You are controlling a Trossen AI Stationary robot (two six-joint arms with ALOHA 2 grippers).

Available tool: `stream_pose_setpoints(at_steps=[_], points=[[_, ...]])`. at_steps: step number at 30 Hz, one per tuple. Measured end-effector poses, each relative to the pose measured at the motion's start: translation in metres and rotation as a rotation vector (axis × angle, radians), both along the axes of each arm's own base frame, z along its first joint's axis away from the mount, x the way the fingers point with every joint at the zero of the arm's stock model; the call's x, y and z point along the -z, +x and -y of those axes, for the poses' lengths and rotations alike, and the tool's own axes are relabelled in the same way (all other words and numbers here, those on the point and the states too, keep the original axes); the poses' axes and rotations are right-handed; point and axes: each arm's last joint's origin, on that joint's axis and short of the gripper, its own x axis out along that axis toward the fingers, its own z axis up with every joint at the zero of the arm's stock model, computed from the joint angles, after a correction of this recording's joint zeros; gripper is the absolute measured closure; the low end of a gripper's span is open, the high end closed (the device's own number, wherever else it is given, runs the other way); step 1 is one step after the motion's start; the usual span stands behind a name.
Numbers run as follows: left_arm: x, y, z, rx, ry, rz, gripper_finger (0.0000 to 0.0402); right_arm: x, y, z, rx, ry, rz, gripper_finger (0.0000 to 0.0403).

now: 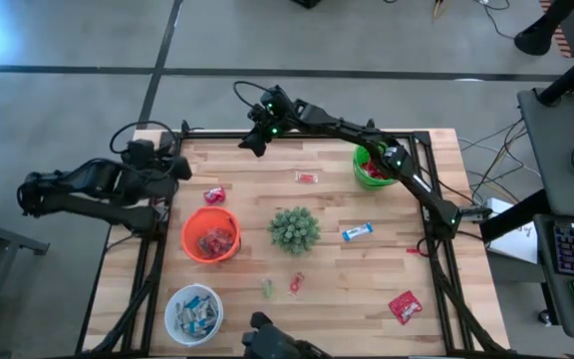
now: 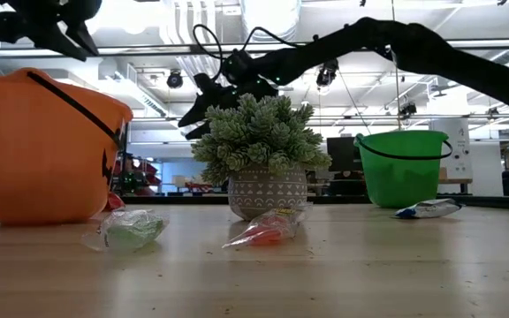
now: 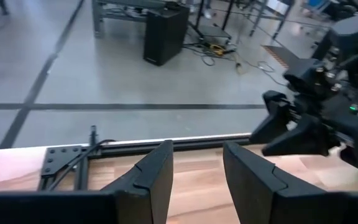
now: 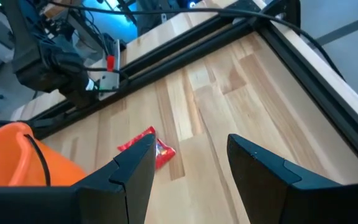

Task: Sort candy
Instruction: Put the red gummy into the orange bucket

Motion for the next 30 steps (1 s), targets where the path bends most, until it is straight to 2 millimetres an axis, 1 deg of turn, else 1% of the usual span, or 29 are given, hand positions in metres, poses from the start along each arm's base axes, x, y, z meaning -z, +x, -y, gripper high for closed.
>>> stream_pose_setpoints(at_steps=[8,15,19,22,26,30], points=[[0.001,0.007,-0.009,-0.073,-0.041,0.008,0.0278,0.0,0.001,-0.001,-0.002,-0.001,0.002,0.0211],[0.001,0.019,-0.016,-0.116,-0.062,0.05,0.0278,0.0,0.004,-0.007,-0.006,0.025,0.0,0.0211],[-0.002,0.027,-0.018,-0.061,-0.073,0.052,0.0278,0.002,0.002,-0.009,-0.061,0.074,-0.017,0.0211],[-0.004,0.034,-0.018,0.029,-0.103,0.052,0.0278,0.008,-0.005,-0.012,-0.065,0.115,-0.108,0.0211],[-0.007,0.038,-0.018,0.05,-0.085,0.074,0.0278,0.015,-0.022,-0.014,-0.089,0.131,-0.274,0.0211],[-0.009,0.036,-0.019,0.025,-0.041,0.055,0.0278,0.025,-0.037,-0.014,-0.06,0.037,-0.475,0.0211]])
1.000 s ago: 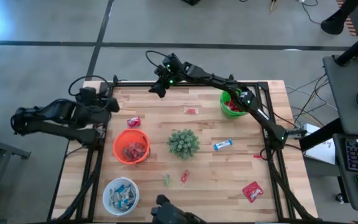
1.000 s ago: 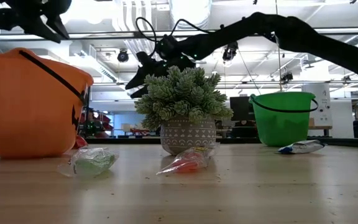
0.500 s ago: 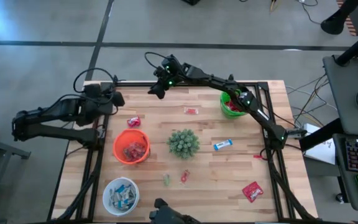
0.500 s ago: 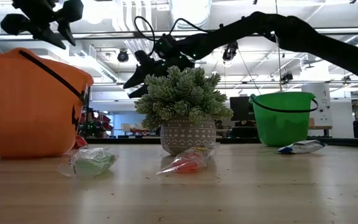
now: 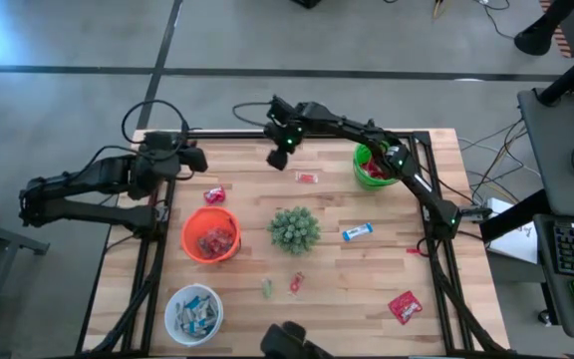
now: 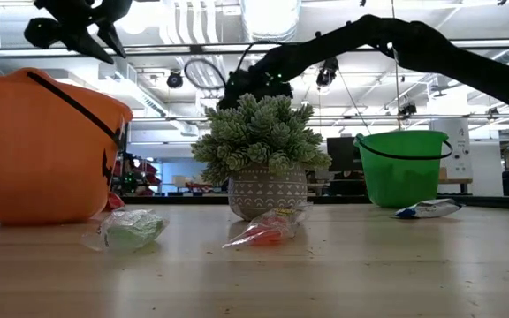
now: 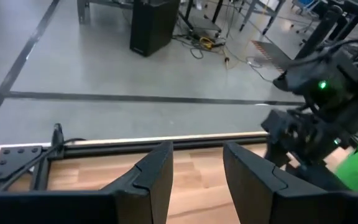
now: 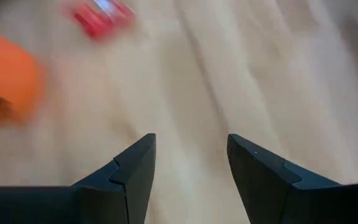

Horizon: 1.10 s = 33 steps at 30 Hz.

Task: Sort candy
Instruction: Put the red gummy into the orange bucket

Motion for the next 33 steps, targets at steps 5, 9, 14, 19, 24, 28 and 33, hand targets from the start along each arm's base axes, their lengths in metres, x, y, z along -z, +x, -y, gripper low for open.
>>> stream_pose_setpoints(at_steps=[5,9,14,19,24,28,33], points=[[-0.002,-0.004,0.0,0.008,0.012,-0.009,0.0278,0.008,-0.016,-0.007,-0.096,-0.048,-0.191,0.0211],[-0.003,-0.006,0.0,0.01,0.016,-0.007,0.0278,0.011,-0.022,-0.01,-0.136,-0.033,-0.252,0.0211],[-0.003,-0.006,0.001,0.023,0.03,-0.029,0.0278,0.012,-0.024,-0.01,-0.123,-0.071,-0.296,0.0211],[-0.004,-0.007,0.001,0.043,0.042,-0.047,0.0278,0.021,-0.029,-0.015,-0.133,-0.036,-0.367,0.0211],[-0.005,-0.007,0.001,0.061,0.063,-0.081,0.0278,0.04,-0.034,-0.021,-0.135,0.012,-0.442,0.0211],[-0.005,-0.007,0.001,0.062,0.063,-0.084,0.0278,0.05,-0.036,-0.023,-0.14,-0.012,-0.489,0.0211],[-0.005,-0.007,0.001,0.068,0.069,-0.093,0.0278,0.05,-0.036,-0.022,-0.133,-0.086,-0.53,0.0211]])
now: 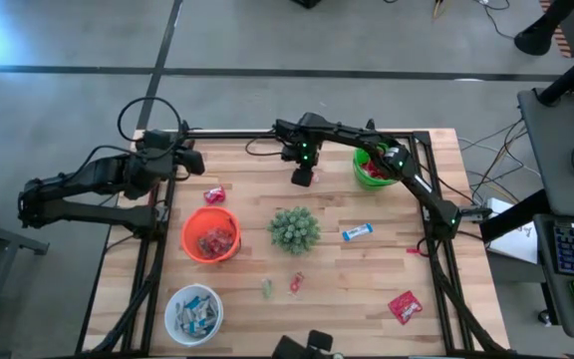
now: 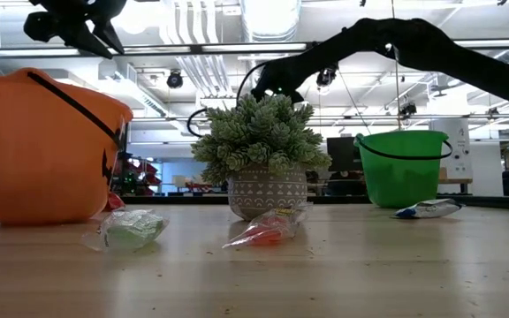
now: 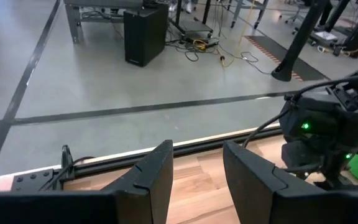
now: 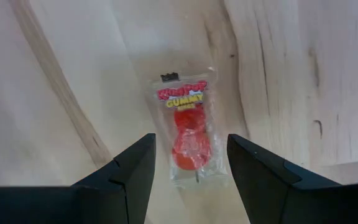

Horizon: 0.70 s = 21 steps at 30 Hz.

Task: Sort candy
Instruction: Put the red gummy into the orange bucket

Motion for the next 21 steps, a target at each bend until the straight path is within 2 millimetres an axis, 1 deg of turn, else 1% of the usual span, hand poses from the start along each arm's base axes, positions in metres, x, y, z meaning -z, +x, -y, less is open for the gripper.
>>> stream_pose_setpoints(at_steps=[6,11,15,18,21], points=[[0.0,0.0,0.0,0.01,0.011,-0.024,0.0278,0.004,0.0,0.0,0.0,-0.002,0.006,0.0211],[0.0,0.0,0.0,0.011,0.011,-0.024,0.0278,0.019,-0.002,-0.001,-0.007,-0.001,-0.005,0.0211],[0.0,0.0,0.0,0.031,-0.002,-0.021,0.0278,0.028,-0.006,-0.002,0.0,0.007,-0.016,0.0216],[0.0,0.0,0.0,0.035,-0.005,-0.021,0.0278,0.029,-0.006,-0.002,0.003,0.01,-0.02,0.0246],[0.0,0.0,0.0,0.035,-0.005,-0.02,0.0278,0.027,-0.006,-0.002,0.005,0.013,-0.021,0.0305]])
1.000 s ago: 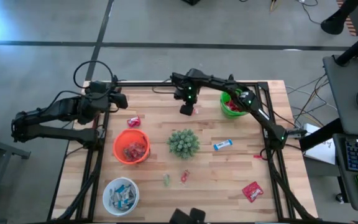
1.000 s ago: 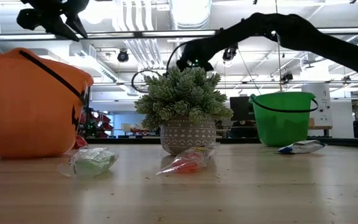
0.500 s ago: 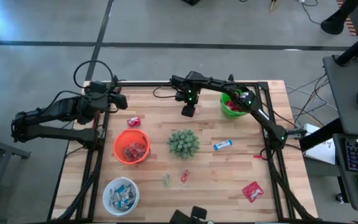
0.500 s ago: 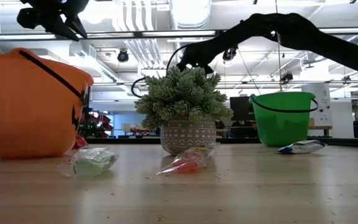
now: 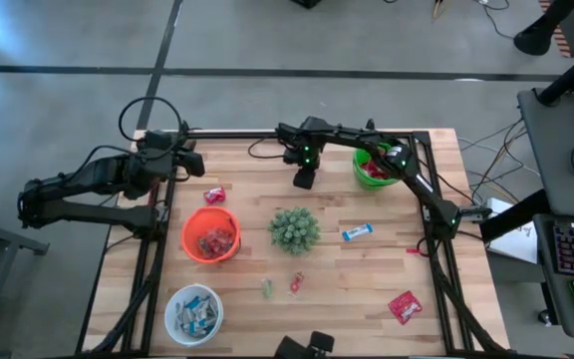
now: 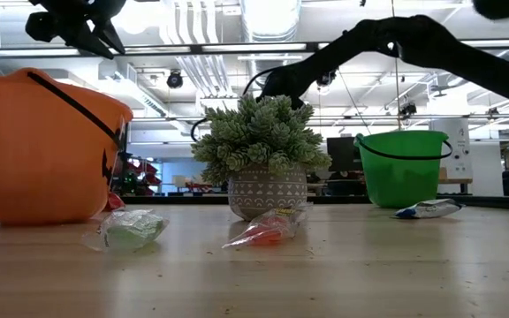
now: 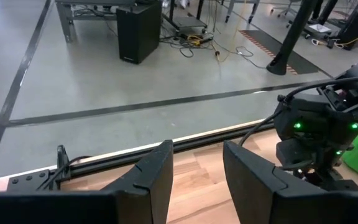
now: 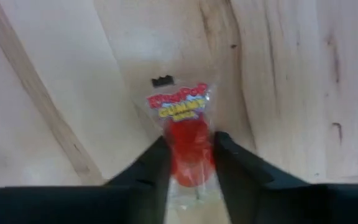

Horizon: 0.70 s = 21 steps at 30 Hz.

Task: Sort candy
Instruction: Put the red gummy into the orange bucket

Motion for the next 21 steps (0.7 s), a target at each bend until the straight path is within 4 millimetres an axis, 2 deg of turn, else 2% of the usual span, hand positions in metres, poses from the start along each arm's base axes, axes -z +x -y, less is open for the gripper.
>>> stream_pose_setpoints(at_steps=[3,4,10,21], points=[[0.0,-0.001,0.0,0.0,0.001,0.004,0.0278,-0.004,0.002,0.0,0.0,-0.001,0.008,0.0373],[-0.001,-0.001,0.0,0.001,0.0,0.007,0.0278,-0.006,0.003,0.0,0.001,-0.003,0.011,0.0381],[-0.002,-0.004,0.001,0.04,-0.021,0.036,0.0278,-0.024,0.005,0.002,0.026,-0.022,0.035,0.0392],[-0.005,-0.001,0.003,0.127,-0.041,0.061,0.0278,-0.091,0.007,-0.006,0.077,-0.091,0.184,0.0394]])
